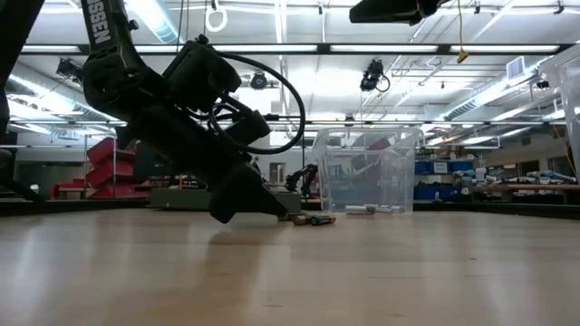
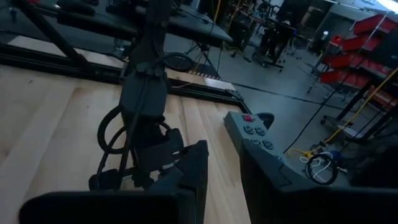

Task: Sort batteries
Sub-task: Put the black battery into the bottom transparent bin

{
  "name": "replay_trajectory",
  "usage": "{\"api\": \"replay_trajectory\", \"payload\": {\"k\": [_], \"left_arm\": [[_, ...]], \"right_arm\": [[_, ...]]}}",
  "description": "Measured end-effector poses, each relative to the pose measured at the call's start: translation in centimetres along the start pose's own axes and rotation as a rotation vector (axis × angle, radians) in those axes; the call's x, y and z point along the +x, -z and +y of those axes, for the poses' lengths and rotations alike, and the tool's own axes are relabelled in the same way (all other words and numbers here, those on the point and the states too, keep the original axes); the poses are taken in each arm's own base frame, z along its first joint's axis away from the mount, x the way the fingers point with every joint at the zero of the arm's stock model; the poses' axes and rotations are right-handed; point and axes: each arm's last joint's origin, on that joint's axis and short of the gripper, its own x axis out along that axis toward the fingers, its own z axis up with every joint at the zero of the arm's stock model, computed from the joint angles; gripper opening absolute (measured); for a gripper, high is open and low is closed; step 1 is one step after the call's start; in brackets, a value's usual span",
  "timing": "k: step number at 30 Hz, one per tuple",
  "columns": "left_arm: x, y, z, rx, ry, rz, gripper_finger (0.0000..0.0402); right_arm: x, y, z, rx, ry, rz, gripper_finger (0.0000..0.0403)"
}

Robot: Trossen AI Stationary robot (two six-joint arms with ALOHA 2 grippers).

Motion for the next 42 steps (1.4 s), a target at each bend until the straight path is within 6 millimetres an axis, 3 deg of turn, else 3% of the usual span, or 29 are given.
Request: {"api": "replay_trajectory", "payload": {"k": [7,25,33,42], "left_arm": [[-0.6,-0.3,-0.4,0.038,-0.072,0.002,0.0002],[-1.1,-1.7,-0.5,0.048,-0.015,-0.101,0.0012],[-1.0,-1.6,-0.5,0.063,0.124,-0.101,0.0049],[-0.5,-0.8,0.5,0.037,0.109,-0.011,0.0118]], "right_arm": [[0.0,0.0,0.0,0.001,-0.001,0.001,0.008],[0.0,0.0,0.1,0.013,-0.028,0.0,0.008],[0.2,0.2,0.2,0.009,-0.03,0.007,0.008],[0.7,0.5,0.2,0.0,-0.023,0.025,0.008]]}}
